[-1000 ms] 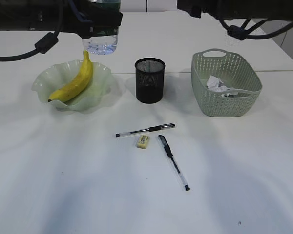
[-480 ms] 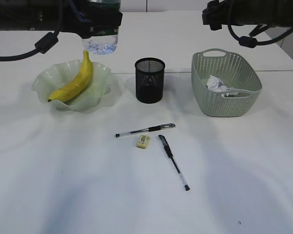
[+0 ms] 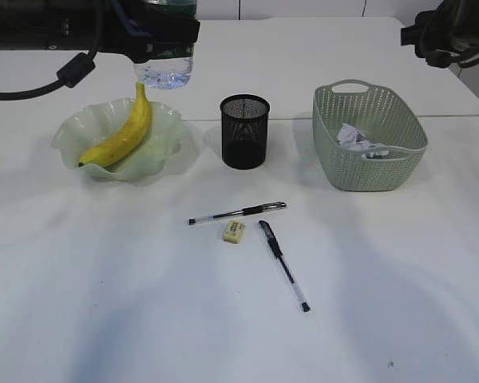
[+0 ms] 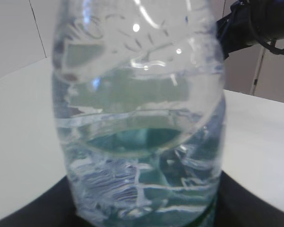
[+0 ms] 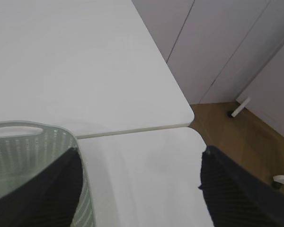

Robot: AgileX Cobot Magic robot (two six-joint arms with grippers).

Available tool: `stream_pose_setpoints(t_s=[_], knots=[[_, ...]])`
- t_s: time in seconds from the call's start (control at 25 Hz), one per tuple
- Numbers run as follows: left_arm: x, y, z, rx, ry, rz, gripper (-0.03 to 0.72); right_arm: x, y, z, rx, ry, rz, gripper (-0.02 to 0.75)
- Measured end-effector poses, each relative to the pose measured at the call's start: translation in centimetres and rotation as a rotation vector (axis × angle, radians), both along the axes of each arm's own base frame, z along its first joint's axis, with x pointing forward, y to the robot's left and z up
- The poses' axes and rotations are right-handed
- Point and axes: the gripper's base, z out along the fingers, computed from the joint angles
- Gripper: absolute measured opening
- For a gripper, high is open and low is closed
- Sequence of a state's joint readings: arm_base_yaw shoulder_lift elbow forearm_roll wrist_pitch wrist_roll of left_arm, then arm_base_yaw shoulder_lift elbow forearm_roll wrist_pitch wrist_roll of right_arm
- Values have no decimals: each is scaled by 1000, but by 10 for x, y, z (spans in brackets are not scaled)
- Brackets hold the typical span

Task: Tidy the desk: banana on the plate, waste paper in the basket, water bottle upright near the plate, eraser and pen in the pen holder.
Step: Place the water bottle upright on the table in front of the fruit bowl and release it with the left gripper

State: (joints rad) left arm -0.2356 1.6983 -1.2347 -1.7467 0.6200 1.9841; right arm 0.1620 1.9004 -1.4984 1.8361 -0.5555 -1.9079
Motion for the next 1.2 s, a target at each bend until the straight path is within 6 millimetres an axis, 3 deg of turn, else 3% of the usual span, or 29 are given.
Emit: stream_pose_setpoints(t_s=[0.28, 0.48, 0.68, 1.0, 1.2], knots=[[1, 1, -1, 8, 2, 18, 382, -1, -2, -2, 24, 9, -21, 547], [6, 8, -5, 85, -1, 97, 382, -7, -2, -21, 14, 68, -20, 504], [13, 19, -10, 177, -4, 226, 379, -12, -3, -32, 11, 105, -20, 501], [19, 32, -12, 233, 2, 370, 379, -12, -3, -33, 11, 107, -20, 497], [22, 53, -21, 265, 76, 605, 379, -12, -3, -33, 11, 107, -19, 496]])
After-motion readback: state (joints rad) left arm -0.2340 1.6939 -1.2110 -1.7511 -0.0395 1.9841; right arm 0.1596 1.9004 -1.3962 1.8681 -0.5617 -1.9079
